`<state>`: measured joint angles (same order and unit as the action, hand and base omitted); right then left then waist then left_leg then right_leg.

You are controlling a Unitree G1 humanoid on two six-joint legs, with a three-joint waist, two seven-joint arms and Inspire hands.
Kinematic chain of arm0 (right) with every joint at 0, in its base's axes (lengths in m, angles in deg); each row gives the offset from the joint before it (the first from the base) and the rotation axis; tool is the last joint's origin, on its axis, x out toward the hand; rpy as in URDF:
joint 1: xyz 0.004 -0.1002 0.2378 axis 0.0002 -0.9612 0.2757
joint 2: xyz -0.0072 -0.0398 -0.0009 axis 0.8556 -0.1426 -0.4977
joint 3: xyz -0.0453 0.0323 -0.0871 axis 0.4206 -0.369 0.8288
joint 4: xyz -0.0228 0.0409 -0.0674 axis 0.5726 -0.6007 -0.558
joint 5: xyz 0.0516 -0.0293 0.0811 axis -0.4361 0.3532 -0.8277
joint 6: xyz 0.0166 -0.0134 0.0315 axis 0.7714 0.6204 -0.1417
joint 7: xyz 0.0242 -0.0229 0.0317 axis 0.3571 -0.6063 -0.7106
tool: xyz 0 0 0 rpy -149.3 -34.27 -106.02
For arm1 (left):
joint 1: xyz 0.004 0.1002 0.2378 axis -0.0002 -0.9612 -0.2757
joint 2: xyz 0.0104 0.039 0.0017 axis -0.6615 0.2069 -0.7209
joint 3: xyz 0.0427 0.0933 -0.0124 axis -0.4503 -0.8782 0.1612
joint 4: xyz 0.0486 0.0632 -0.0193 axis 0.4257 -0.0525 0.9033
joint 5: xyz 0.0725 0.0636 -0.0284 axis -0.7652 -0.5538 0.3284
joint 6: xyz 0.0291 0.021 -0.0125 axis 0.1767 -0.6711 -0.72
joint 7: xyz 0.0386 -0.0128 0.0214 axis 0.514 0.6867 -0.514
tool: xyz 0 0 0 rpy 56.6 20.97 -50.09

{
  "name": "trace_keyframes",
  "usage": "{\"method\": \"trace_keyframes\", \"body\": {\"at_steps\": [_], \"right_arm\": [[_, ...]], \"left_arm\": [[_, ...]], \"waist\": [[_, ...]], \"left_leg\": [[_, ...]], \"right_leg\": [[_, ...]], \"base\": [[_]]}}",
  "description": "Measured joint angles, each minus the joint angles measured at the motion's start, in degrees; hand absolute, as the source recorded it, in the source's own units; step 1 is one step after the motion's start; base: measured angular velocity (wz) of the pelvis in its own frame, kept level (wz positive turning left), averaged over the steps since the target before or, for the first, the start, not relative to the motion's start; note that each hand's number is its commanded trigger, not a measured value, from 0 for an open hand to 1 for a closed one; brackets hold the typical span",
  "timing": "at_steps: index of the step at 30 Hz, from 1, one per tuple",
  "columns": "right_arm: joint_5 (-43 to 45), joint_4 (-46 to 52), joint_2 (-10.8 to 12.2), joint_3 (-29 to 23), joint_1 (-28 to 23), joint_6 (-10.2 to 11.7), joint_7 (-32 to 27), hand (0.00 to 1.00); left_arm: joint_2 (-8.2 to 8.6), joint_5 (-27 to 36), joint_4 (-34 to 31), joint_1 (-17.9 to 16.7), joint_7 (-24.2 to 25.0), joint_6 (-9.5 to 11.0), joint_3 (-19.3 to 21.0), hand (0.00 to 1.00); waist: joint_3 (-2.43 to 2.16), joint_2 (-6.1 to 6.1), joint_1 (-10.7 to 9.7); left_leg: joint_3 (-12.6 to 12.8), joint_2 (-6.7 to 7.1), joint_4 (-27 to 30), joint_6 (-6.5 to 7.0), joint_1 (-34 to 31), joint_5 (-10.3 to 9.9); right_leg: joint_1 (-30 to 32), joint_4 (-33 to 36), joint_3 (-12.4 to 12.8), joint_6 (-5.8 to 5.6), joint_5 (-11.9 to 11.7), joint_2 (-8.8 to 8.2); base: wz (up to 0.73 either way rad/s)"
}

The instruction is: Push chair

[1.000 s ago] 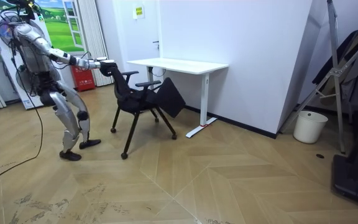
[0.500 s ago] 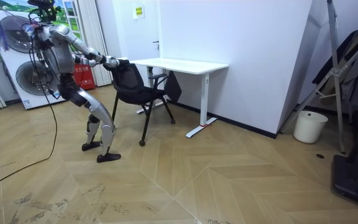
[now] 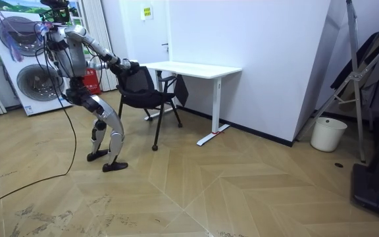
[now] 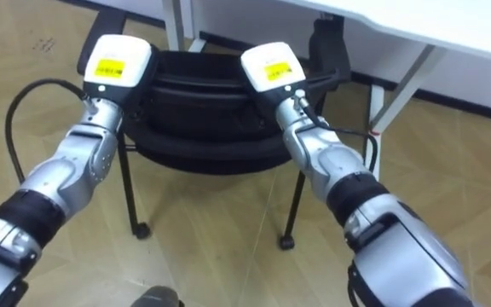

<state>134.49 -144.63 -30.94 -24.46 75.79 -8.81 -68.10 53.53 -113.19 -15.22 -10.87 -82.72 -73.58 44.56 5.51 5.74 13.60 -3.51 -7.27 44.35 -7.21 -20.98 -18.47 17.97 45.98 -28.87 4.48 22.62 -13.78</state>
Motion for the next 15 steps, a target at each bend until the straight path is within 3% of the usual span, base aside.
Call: {"method": "trace_keyframes", "body": {"at_steps": [2, 5, 6, 8, 10, 12, 15], "right_arm": [[0.7, 0.1, 0.1, -1.5, -1.1, 0.6, 0.4, 1.0], [0.7, 0.9, -0.6, -1.6, -2.2, 0.9, 0.4, 1.0], [0.9, 0.9, -0.7, -1.7, -2.2, 1.0, 0.6, 1.0], [1.7, 0.9, -0.9, -2.5, -2.1, 1.2, 0.9, 1.0], [1.7, 1.1, -1.6, -2.5, -2.1, 1.6, 0.9, 1.0], [2.2, 1.6, -2.1, -2.5, -2.2, 2.0, 0.9, 1.0], [3.2, 3.2, -3.1, -2.9, -2.8, 2.0, 0.9, 1.0]], "left_arm": [[0.24, 0.0, 0.4, 0.0, -0.4, -0.3, -1.1, 1.0], [0.95, 0.7, 1.2, -0.2, -0.7, -0.5, -1.9, 1.0], [1.03, 1.0, 1.2, -0.2, -0.7, -0.6, -2.1, 1.0], [1.74, 1.4, 1.2, -0.2, -0.7, -1.6, -2.2, 1.0], [2.37, 1.5, 1.2, -0.2, -0.7, -2.0, -2.3, 1.0], [2.85, 1.5, 0.9, -0.7, -1.5, -2.4, -2.3, 1.0], [3.3, 1.9, 0.3, -1.1, -2.1, -2.8, -2.3, 1.0]], "waist": [[0.12, -0.31, -2.1], [0.05, -1.25, -3.7], [0.01, -1.31, -4.0], [-0.11, -1.57, -4.9], [-0.12, -1.86, -5.7], [-0.36, -2.58, -5.7], [-0.44, -2.89, -5.8]], "left_leg": [[-0.2, -0.08, 1.3, 0.07, -0.2, 0.0], [0.7, -0.02, 1.2, 0.82, 0.1, -0.4], [1.4, -0.12, 1.0, 1.01, 0.1, -0.5], [2.7, 0.34, -0.3, 1.86, 0.2, -0.5], [3.0, 1.19, -1.7, 2.53, 0.4, -0.1], [3.7, 1.18, -3.2, 2.96, 0.6, 0.4], [5.9, 1.94, -5.3, 4.11, 1.5, 1.3]], "right_leg": [[-1.9, 0.0, -1.5, -0.75, 0.9, -0.1], [-2.8, -0.1, -1.0, -1.26, 1.1, 0.07], [-2.6, -0.1, -0.6, -1.41, 1.0, 0.2], [-1.3, -0.3, 2.9, -1.7, 0.3, 1.23], [-0.7, -1.2, 3.7, -2.06, -0.6, 1.14], [-0.6, -3.4, 4.4, -1.72, -2.6, 2.04], [0.2, -5.2, 6.3, -2.69, -4.4, 1.68]], "base": [[0.47], [0.3], [0.1], [0.06], [0.06], [-0.16], [-0.23]]}}
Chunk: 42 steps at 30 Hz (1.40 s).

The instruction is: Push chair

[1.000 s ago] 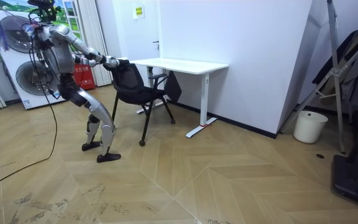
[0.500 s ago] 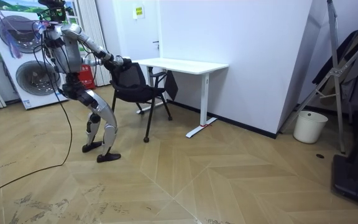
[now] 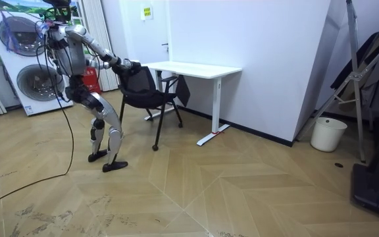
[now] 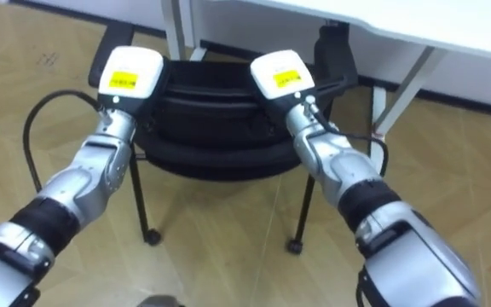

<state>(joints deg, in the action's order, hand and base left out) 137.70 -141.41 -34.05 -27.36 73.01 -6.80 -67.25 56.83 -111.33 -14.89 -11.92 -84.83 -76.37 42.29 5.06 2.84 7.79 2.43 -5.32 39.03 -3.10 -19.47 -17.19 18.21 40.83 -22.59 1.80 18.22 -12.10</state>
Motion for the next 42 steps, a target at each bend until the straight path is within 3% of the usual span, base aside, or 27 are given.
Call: {"method": "trace_keyframes", "body": {"at_steps": [2, 5, 9, 12, 14, 15, 16, 17, 19, 22, 24, 27, 30, 31, 33, 34, 35, 37, 38, 39, 42], "right_arm": [[0.7, 2.0, -0.6, -1.3, -1.4, 0.1, -0.6, 1.0], [1.8, 2.7, -0.7, -2.6, -2.5, 0.3, -1.0, 1.0], [3.1, 4.5, -0.8, -5.9, -5.1, 0.9, -2.0, 1.0], [3.7, 4.5, -0.8, -7.6, -5.8, 1.5, -1.6, 1.0], [3.7, 4.4, -1.0, -7.6, -6.1, 1.7, -1.2, 1.0], [3.9, 4.3, -0.9, -7.6, -6.5, 1.7, -1.1, 1.0], [3.9, 4.3, -0.9, -7.6, -6.9, 1.7, -1.2, 1.0], [3.5, 4.3, -0.9, -7.6, -8.3, 1.9, -1.3, 1.0], [2.3, 4.2, -1.0, -7.4, -9.5, 2.8, -1.3, 1.0], [2.3, 4.0, -1.1, -7.1, -9.4, 3.0, -1.7, 1.0], [2.3, 3.9, -1.4, -6.8, -9.1, 3.0, -1.9, 1.0], [2.0, 3.8, -1.6, -6.7, -8.1, 2.9, -2.6, 1.0], [2.0, 3.8, -1.6, -6.6, -8.1, 2.9, -3.7, 1.0], [2.2, 3.9, -1.8, -6.6, -7.6, 2.9, -4.1, 1.0], [2.4, 3.8, -2.0, -6.4, -6.4, 2.7, -4.1, 1.0], [2.1, 3.9, -2.3, -5.8, -6.2, 2.6, -3.9, 1.0], [1.3, 3.9, -2.3, -5.3, -6.2, 2.6, -3.6, 1.0], [0.4, 3.7, -2.1, -4.6, -6.2, 2.2, -3.4, 1.0], [0.3, 3.7, -1.9, -4.6, -6.2, 2.3, -3.5, 1.0], [0.3, 3.7, -1.8, -4.8, -6.2, 2.2, -3.7, 1.0], [0.3, 4.1, -1.7, -5.2, -5.7, 2.0, -4.3, 1.0]], "left_arm": [[0.07, -0.2, -1.3, -0.5, -0.1, -0.2, 0.0, 1.0], [0.2, -0.5, -1.6, -0.5, 0.6, -0.5, -0.1, 1.0], [0.23, -1.5, -3.1, -0.5, 1.9, -0.5, -0.5, 1.0], [0.25, -2.6, -4.2, -0.5, 4.2, -0.2, -0.4, 1.0], [0.24, -3.0, -4.0, -0.5, 4.9, 0.5, -0.3, 1.0], [0.28, -3.0, -3.5, -0.4, 5.1, 1.1, -0.2, 1.0], [0.34, -3.0, -3.1, -0.3, 5.3, 1.6, -0.3, 1.0], [0.32, -3.0, -2.5, -0.3, 5.8, 2.3, -0.9, 1.0], [-0.06, -3.0, -2.3, -0.7, 6.9, 3.4, -1.2, 1.0], [-0.17, -2.4, -2.3, -0.9, 8.0, 4.2, -0.8, 1.0], [-0.03, -2.4, -2.2, -0.9, 8.1, 4.9, -0.2, 1.0], [-0.31, -2.4, -2.3, 0.1, 8.1, 5.4, 0.4, 1.0], [-0.03, -2.5, -1.8, 0.2, 8.3, 6.0, 1.3, 1.0], [0.0, -2.5, -1.6, 0.6, 8.4, 6.4, 2.0, 1.0], [0.14, -2.5, -1.1, 1.4, 8.9, 7.0, 3.5, 1.0], [0.07, -2.5, -1.1, 1.4, 8.9, 7.1, 3.4, 1.0], [-0.17, -2.5, -1.2, 1.3, 8.8, 7.3, 3.1, 1.0], [-0.73, -2.6, -1.5, 1.4, 8.8, 7.2, 2.6, 1.0], [-1.01, -3.0, -1.6, 1.6, 8.7, 7.2, 2.5, 1.0], [-1.14, -3.2, -1.6, 2.0, 8.6, 7.1, 2.5, 1.0], [-1.42, -4.1, -1.5, 2.9, 7.5, 7.2, 2.6, 1.0]], "waist": [[-0.05, 0.01, -0.4], [-0.11, 0.04, -2.0], [-0.34, -0.23, -3.7], [-0.98, -0.05, -5.8], [-1.3, 0.1, -6.5], [-1.41, 0.34, -7.1], [-1.55, 0.57, -7.4], [-2.05, 2.0, -7.5], [-2.19, 3.72, -6.1], [-1.96, 3.99, -5.6], [-1.93, 4.05, -4.3], [-1.52, 3.33, -3.5], [-1.37, 3.11, -3.1], [-1.32, 3.1, -3.1], [-1.2, 2.97, -3.0], [-1.15, 2.96, -2.8], [-1.16, 3.09, -2.5], [-1.13, 2.98, -2.9], [-0.97, 3.36, -3.2], [-0.79, 3.84, -3.1], [-0.54, 4.36, -3.2]], "left_leg": [[1.3, 0.47, -0.3, 0.82, 0.3, 0.0], [3.3, 1.19, -0.3, 2.4, 1.3, -0.6], [5.7, 1.07, -0.3, 3.9, 1.4, -1.1], [8.4, 0.93, -1.2, 5.78, 1.2, -0.8], [13.7, 0.12, -2.7, 7.41, 1.8, 0.1], [17.9, -1.18, -3.7, 8.5, 2.2, 0.3], [19.4, -1.49, -4.1, 9.25, 2.8, -0.1], [20.9, -1.25, -4.3, 9.87, 3.9, -0.4], [24.2, -1.06, -3.9, 9.98, 5.7, -1.3], [26.5, -1.43, -1.0, 10.05, 5.5, -2.7], [26.7, -2.27, 0.5, 9.75, 4.4, -3.5], [27.0, -5.42, 4.0, 9.93, 1.3, -3.7], [27.3, -6.28, 5.9, 10.01, 0.3, -3.9], [27.3, -6.31, 7.1, 9.82, -0.7, -4.0], [26.1, -5.65, 8.5, 8.64, -2.5, -3.8], [23.6, -4.17, 8.2, 7.25, -3.3, -3.1], [21.0, -2.95, 7.6, 6.69, -3.8, -2.7], [18.7, -2.58, 7.2, 7.35, -4.3, -2.2], [17.8, -2.14, 6.3, 8.32, -4.3, -1.6], [17.4, -1.76, 5.3, 8.28, -4.3, -1.1], [16.1, -0.83, 3.2, 8.24, -4.9, 0.2]], "right_leg": [[0.3, -1.1, 1.7, -0.98, -1.0, -0.04], [0.9, -1.4, 7.1, -2.86, -2.1, 0.54], [0.7, -4.4, 10.0, -4.65, -4.6, 1.42], [0.6, -8.0, 12.4, -6.01, -7.8, 2.03], [0.2, -11.5, 14.6, -6.97, -10.8, 2.42], [0.8, -8.7, 13.7, -6.02, -10.3, 2.15], [1.4, -4.5, 12.8, -4.88, -8.6, 2.09], [2.4, 4.5, 12.0, -3.29, -5.2, 1.99], [1.9, 12.1, 10.1, -2.19, -2.3, 1.32], [0.8, 11.9, 7.5, -2.49, 2.1, -1.05], [1.4, 10.4, 7.5, -3.1, 3.3, -0.14], [3.1, 10.1, 7.9, -4.06, 4.6, 1.7], [4.1, 11.4, 8.6, -4.04, 6.2, 1.51], [5.5, 12.7, 10.1, -4.12, 7.4, 1.56], [6.9, 13.0, 11.7, -1.97, 8.1, 2.94], [7.0, 12.4, 11.6, -1.25, 8.1, 3.4], [6.4, 11.6, 10.9, -1.09, 8.1, 3.69], [4.8, 9.6, 8.7, 0.84, 6.8, 3.99], [4.1, 8.5, 7.7, 2.06, 5.9, 4.1], [3.9, 7.4, 7.3, 2.86, 5.3, 4.12], [3.8, 5.5, 6.0, 3.5, 3.8, 3.97]], "base": [[-0.18], [-0.16], [-0.26], [-0.33], [-0.51], [-0.24], [0.0], [-0.07], [-0.57], [-0.42], [-0.36], [-0.23], [-0.08], [-0.08], [-0.04], [-0.07], [-0.08], [0.12], [0.27], [0.2], [0.14]]}}
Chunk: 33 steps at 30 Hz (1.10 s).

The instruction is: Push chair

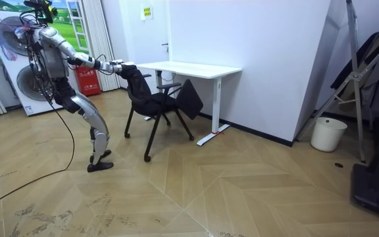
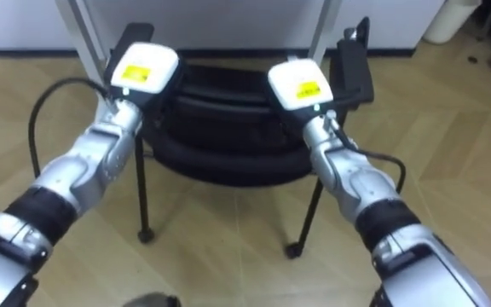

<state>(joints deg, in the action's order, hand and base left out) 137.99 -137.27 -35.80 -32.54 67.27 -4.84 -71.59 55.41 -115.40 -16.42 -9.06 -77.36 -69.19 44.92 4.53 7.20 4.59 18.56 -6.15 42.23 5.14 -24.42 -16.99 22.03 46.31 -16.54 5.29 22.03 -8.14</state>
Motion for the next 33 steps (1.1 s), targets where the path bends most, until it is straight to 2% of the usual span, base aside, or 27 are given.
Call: {"method": "trace_keyframes", "body": {"at_steps": [3, 6, 7, 10, 11, 12, 13, 14, 15, 16, 17, 18, 21, 24, 26, 29, 33], "right_arm": [[-0.2, 0.2, 0.2, 0.0, 0.4, -0.4, 0.6, 1.0], [-0.1, 0.2, 0.3, 0.1, 1.4, -0.5, 1.3, 1.0], [-0.1, 0.2, 0.3, 0.1, 1.7, -0.5, 1.4, 1.0], [-0.1, 0.1, 0.6, 0.1, 2.0, -0.9, 1.7, 1.0], [-0.2, 0.2, 0.6, 0.1, 2.1, -0.9, 1.8, 1.0], [-0.2, 0.1, 0.4, 0.1, 2.3, -0.9, 1.8, 1.0], [-0.1, 0.0, 0.4, 0.1, 2.5, -0.9, 1.8, 1.0], [0.0, 0.0, 0.3, 0.1, 3.0, -0.7, 1.8, 1.0], [0.0, -0.1, 0.1, 0.2, 3.3, -0.7, 2.0, 1.0], [0.0, -0.5, 0.1, 0.2, 3.5, -0.8, 2.4, 1.0], [-0.1, -0.6, 0.0, 0.3, 3.5, -0.5, 3.1, 1.0], [-0.1, -0.6, 0.2, 0.3, 3.5, -0.4, 3.3, 1.0], [0.0, -0.3, 0.3, 0.3, 3.5, -0.6, 2.9, 1.0], [0.0, -0.2, 0.0, 0.5, 4.0, -1.0, 2.6, 1.0], [0.5, 0.2, -0.6, 0.6, 4.3, -1.1, 2.5, 1.0], [1.3, 0.7, -1.0, 0.6, 4.7, -1.4, 2.5, 1.0], [1.2, 1.9, -1.9, 0.7, 5.0, -1.4, 2.9, 1.0]], "left_arm": [[-0.06, 0.0, 0.1, 0.4, -0.6, -0.7, -0.4, 1.0], [-0.07, -0.1, 0.1, 0.4, -1.8, -1.3, -0.2, 1.0], [-0.02, -0.3, 0.0, 0.5, -2.1, -1.6, -0.2, 1.0], [0.03, -0.8, 0.1, 0.5, -2.7, -1.9, 0.1, 1.0], [0.52, -1.1, 0.1, 0.5, -2.7, -2.5, 0.3, 1.0], [0.96, -1.1, 0.1, 0.7, -2.7, -3.1, 0.3, 1.0], [1.08, -1.1, 0.0, 0.7, -2.8, -3.3, 0.4, 1.0], [1.49, -1.1, 0.0, 1.0, -2.8, -3.7, 0.5, 1.0], [1.63, -1.1, 0.0, 1.0, -2.9, -3.8, 0.6, 1.0], [1.84, -1.1, 0.1, 0.9, -2.9, -4.0, 0.5, 1.0], [2.12, -1.1, 0.4, 0.9, -2.9, -4.3, 0.3, 1.0], [2.14, -1.1, 0.6, 0.9, -3.2, -4.3, 0.3, 1.0], [2.06, -1.1, 0.7, 1.0, -3.9, -4.4, 0.3, 1.0], [1.89, -0.9, 0.6, 1.2, -4.9, -4.7, 0.3, 1.0], [1.92, -0.4, 0.5, 1.2, -5.1, -4.8, 0.3, 1.0], [1.92, 0.2, 0.0, 1.2, -4.9, -5.0, 0.3, 1.0], [1.71, 0.5, -1.5, 1.1, -4.5, -5.2, 0.5, 1.0]], "waist": [[-0.01, 0.25, -0.4], [0.05, 0.37, -0.1], [0.06, 0.46, -0.3], [0.13, 0.44, -1.0], [0.14, 0.47, -1.3], [0.14, 0.46, -2.2], [0.14, 0.49, -3.1], [0.23, 0.42, -4.6], [0.45, 0.29, -4.9], [0.65, 0.23, -4.7], [0.84, -0.02, -4.9], [1.04, -0.16, -4.9], [1.16, -0.53, -6.2], [1.12, -0.62, -6.0], [1.02, -1.33, -6.1], [0.93, -1.55, -5.7], [0.88, -1.55, -4.1]], "left_leg": [[-1.6, 0.82, -1.2, 0.29, 0.1, 0.7], [-2.0, 1.18, -2.2, -0.14, 0.0, 1.0], [-3.2, 1.89, -3.0, -0.36, -0.1, 1.5], [-5.9, 2.75, -3.8, -1.03, -0.3, 2.2], [-8.4, 4.0, -4.2, -1.59, -0.5, 2.7], [-10.5, 5.17, -5.1, -2.75, -0.5, 3.7], [-11.2, 5.8, -5.7, -3.81, -0.7, 4.3], [-10.4, 5.6, -4.3, -6.4, -1.2, 4.9], [-9.4, 4.46, -2.1, -6.34, -1.3, 4.8], [-7.8, 1.38, 1.0, -5.71, -0.8, 3.6], [-7.7, -0.94, 1.9, -6.03, -0.2, 2.9], [-7.8, -1.43, 2.2, -6.43, 0.0, 2.6], [-8.4, -0.68, 0.8, -6.39, 0.1, 2.6], [-9.5, 0.07, -0.8, -6.33, 0.2, 2.6], [-10.8, 0.86, -1.6, -6.33, 0.1, 2.6], [-10.8, 2.0, -5.4, -6.31, 1.6, 2.6], [-10.7, 2.31, -6.6, -6.29, 1.9, 2.6]], "right_leg": [[-1.1, -1.4, -1.1, -0.06, -0.2, 0.11], [-1.1, -2.3, -1.6, 0.05, -0.2, 0.01], [-1.6, -3.0, -2.4, 0.23, -0.2, -0.17], [-3.5, -4.6, -5.1, 0.83, 0.0, -0.25], [-4.2, -4.9, -6.3, 1.03, 0.3, -0.55], [-4.9, -5.8, -7.8, 1.1, 0.3, -1.18], [-5.2, -6.2, -8.9, 1.14, 0.4, -1.84], [-5.6, -6.6, -11.0, 1.24, 0.5, -3.06], [-6.0, -6.5, -11.7, 1.41, 0.7, -3.22], [-7.0, -6.3, -12.4, 1.51, 1.3, -3.02], [-8.3, -6.3, -13.4, 1.27, 2.0, -2.84], [-9.1, -6.1, -13.8, 1.05, 2.5, -2.81], [-10.0, -6.8, -15.2, 0.4, 2.8, -2.89], [-9.9, -7.4, -15.6, 0.32, 2.8, -2.9], [-9.9, -7.7, -15.9, 0.31, 2.8, -2.92], [-9.7, -8.0, -15.8, 0.2, 2.7, -3.48], [-8.5, -8.0, -14.7, 0.14, 2.7, -3.49]], "base": [[0.22], [0.07], [0.22], [0.38], [0.59], [0.66], [0.84], [0.66], [0.52], [0.34], [0.32], [0.31], [0.34], [0.14], [0.16], [0.07], [-0.11]]}}
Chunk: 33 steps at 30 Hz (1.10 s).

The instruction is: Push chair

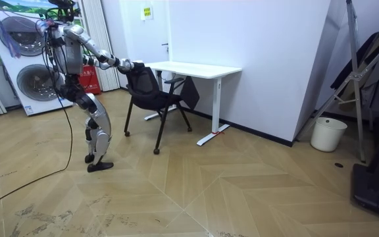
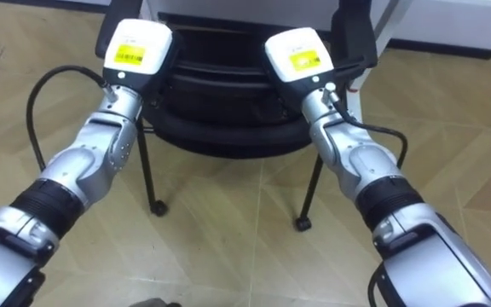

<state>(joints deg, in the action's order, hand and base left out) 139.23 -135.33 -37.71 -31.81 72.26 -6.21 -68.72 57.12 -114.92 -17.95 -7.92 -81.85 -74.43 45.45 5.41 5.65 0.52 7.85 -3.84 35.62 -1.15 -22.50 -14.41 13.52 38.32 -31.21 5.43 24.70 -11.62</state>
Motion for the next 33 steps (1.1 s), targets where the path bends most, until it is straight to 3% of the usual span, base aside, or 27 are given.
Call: {"method": "trace_keyframes", "body": {"at_steps": [5, 10, 12, 14, 16, 18, 22, 27, 33], "right_arm": [[0.0, 0.3, -0.2, 1.2, 0.0, -0.5, 1.0, 1.0], [0.5, 0.3, 0.6, 1.6, -0.2, -0.8, 2.5, 1.0], [-0.2, 0.5, 0.5, 1.9, -0.4, -0.7, 2.1, 1.0], [-0.9, -0.2, 0.6, 2.7, -0.7, -1.1, 2.1, 1.0], [-1.0, -0.4, 1.0, 3.4, -0.7, -1.7, 2.0, 1.0], [-0.6, -0.3, 1.6, 3.4, -0.9, -2.2, 1.5, 1.0], [-0.6, 0.0, 2.1, 3.4, -0.9, -2.9, 1.6, 1.0], [0.0, 0.7, 2.0, 3.3, -0.9, -3.3, 3.4, 1.0], [1.1, 0.8, 2.2, 3.2, -1.3, -2.7, 5.1, 1.0]], "left_arm": [[0.0, 0.0, -0.1, -0.9, 0.4, 0.2, 0.2, 1.0], [-0.45, 0.5, -0.5, -2.3, 1.2, 0.5, 0.4, 1.0], [-0.51, 0.5, -1.4, -2.4, 1.4, 0.5, 0.3, 1.0], [-0.68, 0.5, -1.4, -2.7, 1.9, 0.0, -0.4, 1.0], [-0.96, 0.5, -1.1, -2.9, 2.4, 0.1, -0.5, 1.0], [-1.59, -0.2, -1.6, -3.3, 2.4, 0.4, -0.2, 1.0], [-2.02, -0.9, -2.8, -3.5, 3.6, 0.3, 0.3, 1.0], [-1.95, -1.1, -2.9, -3.9, 3.6, 0.0, 0.2, 1.0], [-1.94, -2.2, -6.7, -6.5, 6.4, -2.2, 0.3, 1.0]], "waist": [[-0.34, -0.06, 2.1], [-0.76, -0.32, 4.3], [-1.06, -0.71, 4.3], [-1.37, -0.6, 5.1], [-1.35, -0.74, 6.9], [-1.45, -0.98, 7.5], [-1.53, -1.11, 6.7], [-2.08, -2.1, 5.5], [-2.25, -2.38, 3.7]], "left_leg": [[0.0, 0.43, -0.1, 0.0, 1.4, 0.0], [0.1, 0.53, 2.0, 0.11, 1.4, -0.2], [0.0, 0.21, -2.1, -0.15, -0.1, 1.4], [3.1, -0.7, -2.6, 1.97, 1.2, 2.5], [4.2, -0.66, -3.6, 2.35, 2.8, 2.6], [4.0, -0.61, -5.0, 2.38, 3.3, 2.7], [4.1, -0.46, -5.5, 2.52, 3.2, 2.7], [4.3, -0.25, -7.6, 3.69, 3.5, 3.4], [4.0, 0.52, -8.8, 3.81, 5.3, 3.5]], "right_leg": [[-0.3, -0.6, 2.2, -0.57, -0.4, 0.08], [-0.6, -1.4, 7.6, -1.51, -1.4, 0.88], [-0.4, -1.5, 8.1, -2.18, -1.8, 1.13], [-0.7, -3.1, 11.6, -4.1, -2.9, 1.66], [-1.2, -5.5, 13.5, -4.75, -4.1, 1.99], [-1.8, -8.3, 13.5, -5.14, -6.1, 2.66], [-2.4, -10.4, 13.4, -5.75, -7.4, 3.04], [-4.1, -14.5, 12.9, -6.5, -9.9, 3.79], [-6.7, -17.0, 12.4, -7.23, -10.7, 3.75]], "base": [[-0.19], [-0.32], [-0.14], [-0.48], [-0.64], [-0.31], [0.01], [0.05], [0.05]]}}
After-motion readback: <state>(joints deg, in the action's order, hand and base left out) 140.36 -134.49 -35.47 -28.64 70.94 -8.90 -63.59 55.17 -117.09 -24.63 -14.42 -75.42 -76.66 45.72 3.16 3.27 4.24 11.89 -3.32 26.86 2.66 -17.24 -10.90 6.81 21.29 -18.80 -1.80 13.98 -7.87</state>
